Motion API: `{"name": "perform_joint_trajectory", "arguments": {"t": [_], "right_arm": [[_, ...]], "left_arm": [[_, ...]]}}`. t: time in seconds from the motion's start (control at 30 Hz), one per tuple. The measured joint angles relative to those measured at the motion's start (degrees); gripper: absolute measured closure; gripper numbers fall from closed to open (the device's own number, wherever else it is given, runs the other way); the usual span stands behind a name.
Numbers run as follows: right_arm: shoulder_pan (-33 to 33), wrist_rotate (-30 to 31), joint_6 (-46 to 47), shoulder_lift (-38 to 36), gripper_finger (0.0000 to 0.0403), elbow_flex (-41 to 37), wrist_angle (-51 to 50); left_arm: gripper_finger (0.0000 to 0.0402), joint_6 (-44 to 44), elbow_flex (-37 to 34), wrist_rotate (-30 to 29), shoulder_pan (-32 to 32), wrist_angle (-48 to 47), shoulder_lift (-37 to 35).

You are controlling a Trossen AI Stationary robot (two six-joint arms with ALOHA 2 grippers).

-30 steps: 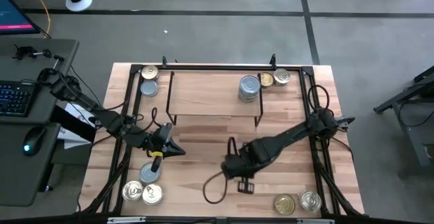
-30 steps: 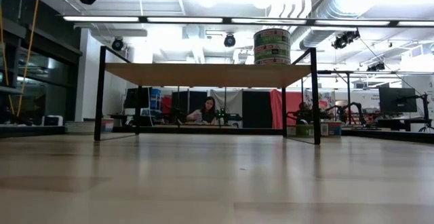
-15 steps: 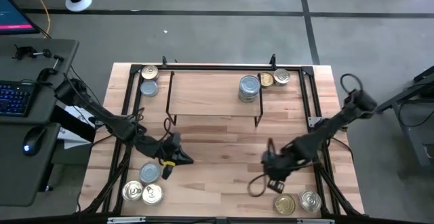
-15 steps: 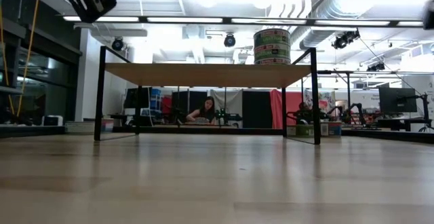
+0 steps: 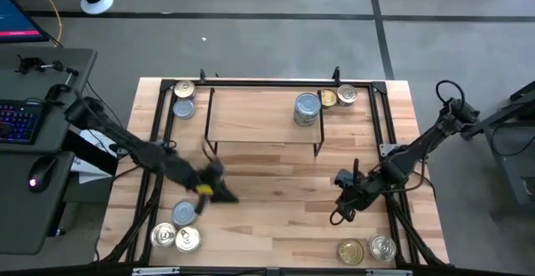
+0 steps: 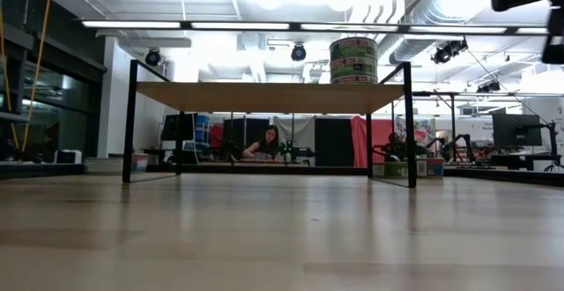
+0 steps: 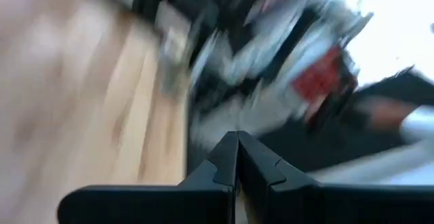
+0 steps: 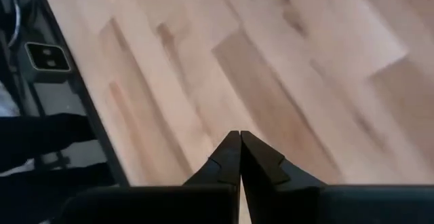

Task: Stack canned seafood by type on shelf
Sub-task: Stack the green white tuna can on top of the other green white tuna can on the shelf

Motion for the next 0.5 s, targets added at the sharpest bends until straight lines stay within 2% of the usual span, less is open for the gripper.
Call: {"name": "perform_joint_trajectory", "arguments": {"t": [0.1,0.2,0.33,0.5], "right_arm": [[-2.0,0.6,-4.5,0.0,0.0403,0.0,1.3],[-4.1,0.5,-7.6,0.0,0.0403,0.0,3.4],[-6.2,-0.6,-9.0,0.0,0.0403,0.0,5.5],[-7.3,-1.4,-8.9,0.0,0.0403,0.0,5.6]], "left_arm": [[0.0402,6.5,4.4,-2.1,4.9,-3.9,-7.5],[0.0402,10.7,10.6,-5.2,10.7,-19.5,-12.0],[0.0401,11.1,17.4,-10.8,16.9,-40.6,-13.2],[0.0401,9.4,19.2,-14.3,21.6,-50.3,-13.2]]}}
